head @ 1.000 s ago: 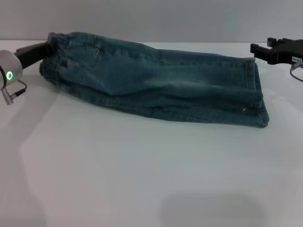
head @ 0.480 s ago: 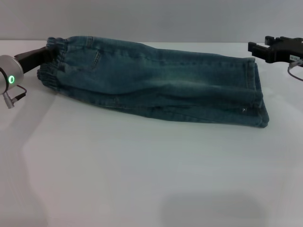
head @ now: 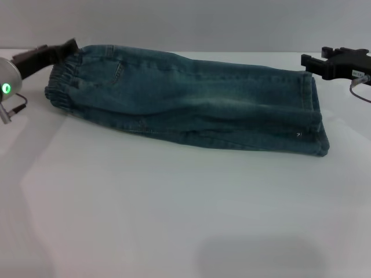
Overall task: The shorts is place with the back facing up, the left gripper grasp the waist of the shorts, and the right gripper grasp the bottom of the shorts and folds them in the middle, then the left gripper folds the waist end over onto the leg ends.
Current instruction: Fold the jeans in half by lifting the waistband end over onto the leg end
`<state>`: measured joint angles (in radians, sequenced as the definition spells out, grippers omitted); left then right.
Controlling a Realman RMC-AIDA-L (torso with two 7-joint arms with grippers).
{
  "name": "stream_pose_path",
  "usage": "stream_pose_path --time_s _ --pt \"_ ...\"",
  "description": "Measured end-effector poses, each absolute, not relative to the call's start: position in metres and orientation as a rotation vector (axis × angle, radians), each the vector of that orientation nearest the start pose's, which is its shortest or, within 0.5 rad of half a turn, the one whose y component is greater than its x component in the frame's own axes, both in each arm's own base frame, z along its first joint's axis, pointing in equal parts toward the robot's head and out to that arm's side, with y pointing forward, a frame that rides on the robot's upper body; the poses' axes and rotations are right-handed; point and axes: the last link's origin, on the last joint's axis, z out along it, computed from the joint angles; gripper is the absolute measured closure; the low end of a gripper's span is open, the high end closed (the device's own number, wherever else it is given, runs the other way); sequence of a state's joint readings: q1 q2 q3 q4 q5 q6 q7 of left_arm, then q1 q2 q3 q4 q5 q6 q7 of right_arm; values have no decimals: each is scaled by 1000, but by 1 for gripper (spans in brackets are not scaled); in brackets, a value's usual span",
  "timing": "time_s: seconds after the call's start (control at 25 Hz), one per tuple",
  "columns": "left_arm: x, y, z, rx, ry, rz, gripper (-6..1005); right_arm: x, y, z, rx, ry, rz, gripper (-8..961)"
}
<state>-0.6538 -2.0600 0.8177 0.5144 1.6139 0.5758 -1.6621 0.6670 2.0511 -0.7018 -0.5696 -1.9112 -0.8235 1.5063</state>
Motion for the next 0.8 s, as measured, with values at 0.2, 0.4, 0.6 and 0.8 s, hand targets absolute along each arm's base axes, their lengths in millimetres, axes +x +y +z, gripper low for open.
stream_pose_path --time_s 0.2,0.4,0.6,0.8 --pt "-293 433 45 -1844 -1048 -674 350 286 432 28 -2114 823 424 395" --pt "-289 414 52 -1975 -966 -765 187 285 432 27 -2117 824 427 396" --pt "-303 394 52 -2054 -978 -753 151 283 433 27 -2121 818 430 396" --pt "-323 384 46 -1997 -1050 -712 156 280 435 27 -2125 810 434 396"
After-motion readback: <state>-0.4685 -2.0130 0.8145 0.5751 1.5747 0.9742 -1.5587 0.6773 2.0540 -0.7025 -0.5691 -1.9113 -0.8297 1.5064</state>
